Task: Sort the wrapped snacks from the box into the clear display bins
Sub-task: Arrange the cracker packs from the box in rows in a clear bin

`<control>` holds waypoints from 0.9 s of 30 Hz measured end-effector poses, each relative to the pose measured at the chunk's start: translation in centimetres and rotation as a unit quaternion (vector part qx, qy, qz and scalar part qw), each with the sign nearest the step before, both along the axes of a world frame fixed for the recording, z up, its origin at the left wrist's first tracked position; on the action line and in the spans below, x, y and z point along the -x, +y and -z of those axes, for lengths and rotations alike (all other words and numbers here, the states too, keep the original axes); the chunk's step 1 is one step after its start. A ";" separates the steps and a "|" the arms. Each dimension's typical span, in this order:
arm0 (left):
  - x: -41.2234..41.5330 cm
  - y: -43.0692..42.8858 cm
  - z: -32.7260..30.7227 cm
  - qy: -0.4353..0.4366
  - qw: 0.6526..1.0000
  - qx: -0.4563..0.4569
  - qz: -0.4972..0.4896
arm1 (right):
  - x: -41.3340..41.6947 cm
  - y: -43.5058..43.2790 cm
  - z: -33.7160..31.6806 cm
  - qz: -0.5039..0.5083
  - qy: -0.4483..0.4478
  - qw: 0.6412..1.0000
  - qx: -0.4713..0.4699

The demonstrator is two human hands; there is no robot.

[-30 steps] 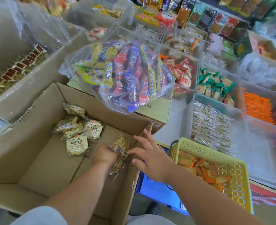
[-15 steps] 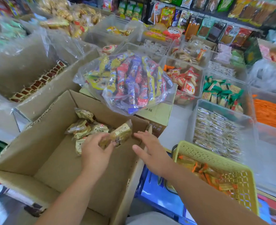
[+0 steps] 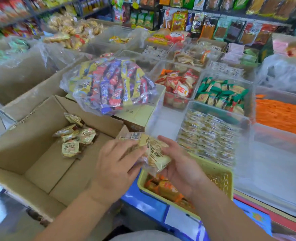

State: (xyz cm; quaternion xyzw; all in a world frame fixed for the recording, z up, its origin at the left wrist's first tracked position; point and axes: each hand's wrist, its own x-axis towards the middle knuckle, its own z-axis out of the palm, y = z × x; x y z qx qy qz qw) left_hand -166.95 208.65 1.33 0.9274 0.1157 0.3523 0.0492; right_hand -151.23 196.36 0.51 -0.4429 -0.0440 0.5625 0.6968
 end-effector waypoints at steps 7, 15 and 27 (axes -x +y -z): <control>-3.6 -5.3 0.9 0.032 0.999 -0.016 0.026 | -3.1 -7.4 1.9 0.007 0.018 0.999 -0.045; -5.2 -6.6 1.1 0.007 0.951 0.281 -0.128 | -5.7 -10.5 2.4 0.059 -0.010 0.997 -0.042; -8.6 -5.7 2.8 -0.030 0.582 0.805 -0.113 | -6.8 -9.5 2.5 0.037 -0.265 0.955 0.127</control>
